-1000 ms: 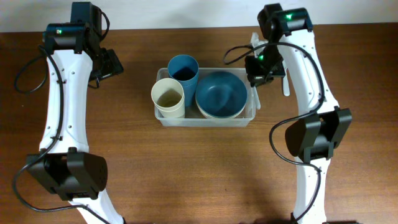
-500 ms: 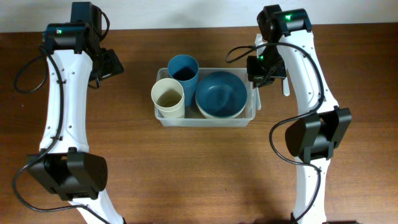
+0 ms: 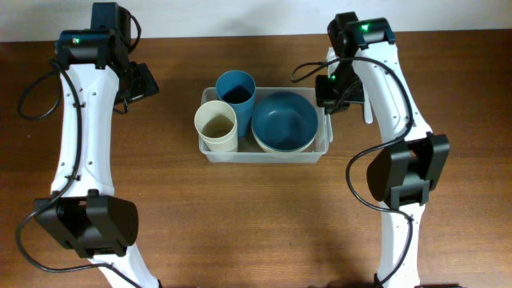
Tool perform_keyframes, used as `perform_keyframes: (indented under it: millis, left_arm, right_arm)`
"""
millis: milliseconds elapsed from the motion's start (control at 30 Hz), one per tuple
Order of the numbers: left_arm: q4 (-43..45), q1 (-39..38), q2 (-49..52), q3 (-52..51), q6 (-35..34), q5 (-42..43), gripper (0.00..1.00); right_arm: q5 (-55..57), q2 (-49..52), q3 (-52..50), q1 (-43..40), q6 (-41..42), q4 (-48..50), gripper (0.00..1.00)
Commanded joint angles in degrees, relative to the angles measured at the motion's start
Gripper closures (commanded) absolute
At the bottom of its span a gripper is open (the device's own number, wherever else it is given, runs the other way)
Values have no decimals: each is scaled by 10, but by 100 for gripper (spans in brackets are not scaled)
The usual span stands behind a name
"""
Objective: Pack container
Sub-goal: 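Raise the right gripper and move it right to the white spoon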
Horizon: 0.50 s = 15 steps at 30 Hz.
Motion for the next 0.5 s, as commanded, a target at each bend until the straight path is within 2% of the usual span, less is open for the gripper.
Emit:
perform_keyframes:
  millis: [0,333,467]
  left_arm:
    - [1,3,5,-2,-7,-8,0]
    - [1,3,5,-2,-7,-8,0]
    - [1,3,5,-2,-7,-8,0]
  right_arm:
    - [1,-6,-19,5,5,10,96]
    - [-4,-6,-22,21,5,23,95]
    - [-3,-6,-22,30,5,31,90]
